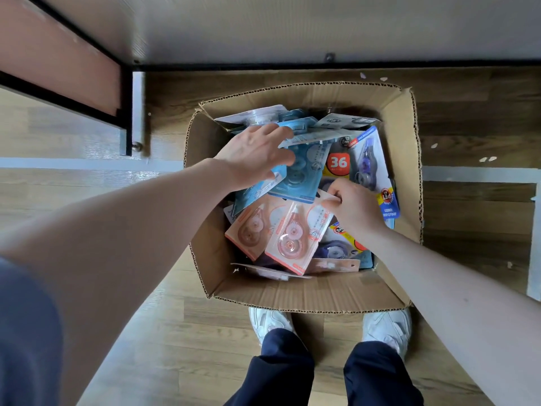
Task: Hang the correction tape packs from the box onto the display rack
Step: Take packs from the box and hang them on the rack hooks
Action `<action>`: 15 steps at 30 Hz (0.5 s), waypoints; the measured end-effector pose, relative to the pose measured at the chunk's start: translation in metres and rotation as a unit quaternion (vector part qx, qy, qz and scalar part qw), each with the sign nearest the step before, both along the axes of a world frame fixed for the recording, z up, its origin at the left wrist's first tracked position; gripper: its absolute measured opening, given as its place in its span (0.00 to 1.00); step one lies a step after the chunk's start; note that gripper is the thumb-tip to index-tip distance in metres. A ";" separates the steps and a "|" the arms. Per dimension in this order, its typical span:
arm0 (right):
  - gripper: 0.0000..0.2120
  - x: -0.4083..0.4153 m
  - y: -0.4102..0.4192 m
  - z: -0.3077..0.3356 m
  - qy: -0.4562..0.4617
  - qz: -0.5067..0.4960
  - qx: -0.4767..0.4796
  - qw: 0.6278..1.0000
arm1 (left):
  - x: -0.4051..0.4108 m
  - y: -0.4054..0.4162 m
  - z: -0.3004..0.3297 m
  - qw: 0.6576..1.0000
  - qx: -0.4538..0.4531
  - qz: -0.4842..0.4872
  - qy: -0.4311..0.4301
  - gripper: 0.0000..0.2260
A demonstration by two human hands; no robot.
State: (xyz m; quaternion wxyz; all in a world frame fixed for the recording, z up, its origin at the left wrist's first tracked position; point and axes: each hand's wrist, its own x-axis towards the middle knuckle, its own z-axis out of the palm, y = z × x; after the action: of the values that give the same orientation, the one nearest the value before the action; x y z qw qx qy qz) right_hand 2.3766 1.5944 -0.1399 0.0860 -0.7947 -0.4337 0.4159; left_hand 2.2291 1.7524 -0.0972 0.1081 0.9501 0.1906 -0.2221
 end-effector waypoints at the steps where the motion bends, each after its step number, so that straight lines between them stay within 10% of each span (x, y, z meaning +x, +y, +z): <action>1: 0.05 0.002 -0.001 0.002 0.009 -0.015 -0.012 1.000 | -0.002 0.000 0.002 1.000 0.000 -0.006 -0.016 0.16; 15: 0.24 0.034 -0.008 0.056 0.086 0.000 -0.119 0.989 | -0.025 -0.012 0.043 0.983 -0.012 -0.166 -0.075 0.16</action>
State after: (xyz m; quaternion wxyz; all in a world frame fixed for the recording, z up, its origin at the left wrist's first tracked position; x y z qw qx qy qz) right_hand 2.4109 1.5863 -0.0841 0.0278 -0.7608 -0.3720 0.5310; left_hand 2.2045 1.7403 -0.0545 0.0956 0.9811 0.0188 -0.1670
